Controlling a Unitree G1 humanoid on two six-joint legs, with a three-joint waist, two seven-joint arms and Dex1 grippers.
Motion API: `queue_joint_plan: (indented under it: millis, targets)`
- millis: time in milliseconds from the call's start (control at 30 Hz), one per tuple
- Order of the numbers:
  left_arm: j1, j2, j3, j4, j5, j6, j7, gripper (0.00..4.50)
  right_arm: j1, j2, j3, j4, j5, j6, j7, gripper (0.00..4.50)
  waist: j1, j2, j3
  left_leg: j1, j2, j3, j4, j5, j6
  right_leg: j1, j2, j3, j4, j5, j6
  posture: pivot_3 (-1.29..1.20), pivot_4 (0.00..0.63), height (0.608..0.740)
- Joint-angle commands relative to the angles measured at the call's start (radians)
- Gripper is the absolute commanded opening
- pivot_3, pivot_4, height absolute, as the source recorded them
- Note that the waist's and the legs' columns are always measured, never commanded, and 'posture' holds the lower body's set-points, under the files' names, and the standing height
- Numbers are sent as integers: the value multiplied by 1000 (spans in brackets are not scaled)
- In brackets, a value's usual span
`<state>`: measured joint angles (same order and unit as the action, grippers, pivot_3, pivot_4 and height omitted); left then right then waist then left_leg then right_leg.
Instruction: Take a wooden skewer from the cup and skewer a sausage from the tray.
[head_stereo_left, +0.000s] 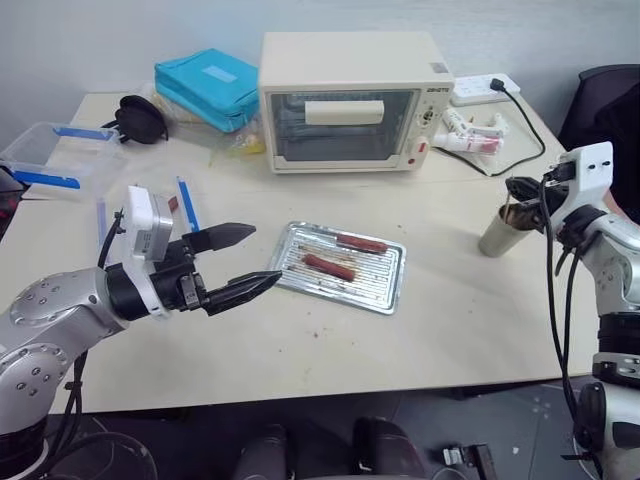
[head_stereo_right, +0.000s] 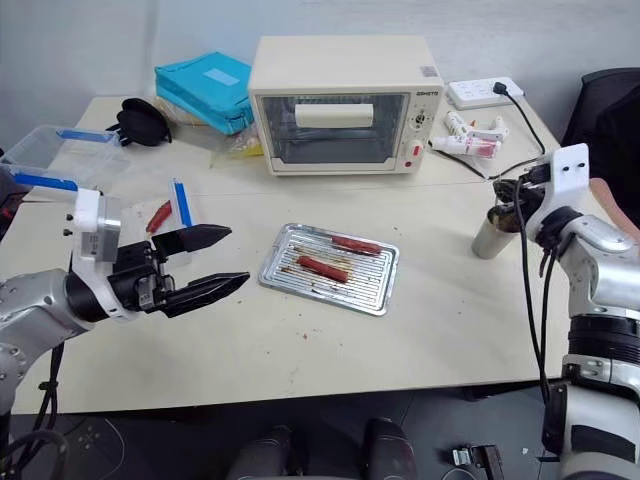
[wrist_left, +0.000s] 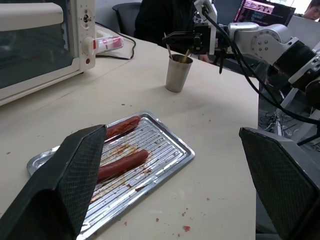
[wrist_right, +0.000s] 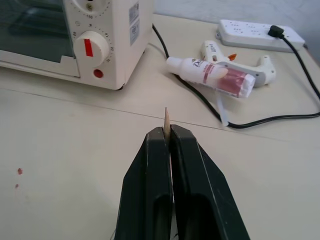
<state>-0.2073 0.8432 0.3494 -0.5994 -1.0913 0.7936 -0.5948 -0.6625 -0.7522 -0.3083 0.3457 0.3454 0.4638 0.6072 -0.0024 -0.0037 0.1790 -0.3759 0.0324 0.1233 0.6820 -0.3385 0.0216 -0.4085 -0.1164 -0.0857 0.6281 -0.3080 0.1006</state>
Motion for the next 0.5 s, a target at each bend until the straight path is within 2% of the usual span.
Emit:
queue_joint_plan:
  millis: [33, 200, 333, 467, 500]
  targets:
    - [-30, -6, -9, 11, 12, -25, -17, 4500, -42, -56, -77, -60, 52, 41, 3, 11, -1, 0, 0, 0, 0, 0, 0, 0, 0, 0, 0, 0, 0, 0, 0, 0, 150, 740]
    - [-73, -26, -46, 41, 29, -33, -36, 4500, -125, -113, -137, -72, 115, 118, -8, 11, -3, 0, 0, 0, 0, 0, 0, 0, 0, -1, 0, 0, 0, 0, 0, 0, 150, 740]
    - [-96, -44, -74, 61, 50, -44, -57, 4500, -230, -102, -216, -41, 205, 245, -75, 11, -3, 0, 0, 0, 1, 1, -1, 0, 0, -1, 1, 1, 0, 0, 0, 0, 150, 740]
    - [-118, -74, -102, 79, 87, -69, -62, 4500, -334, -27, -323, -58, 338, 433, -232, 11, -2, 0, 0, 0, 1, 1, -1, 0, 0, -1, 1, 1, 0, 0, 0, 0, 150, 740]
    - [-135, -95, -110, 86, 105, -86, -48, 4500, -378, 41, -393, -76, 423, 521, -343, 11, -2, 0, 0, 0, 1, 1, -1, 0, 0, -1, 1, 1, 0, 0, 0, 0, 150, 740]
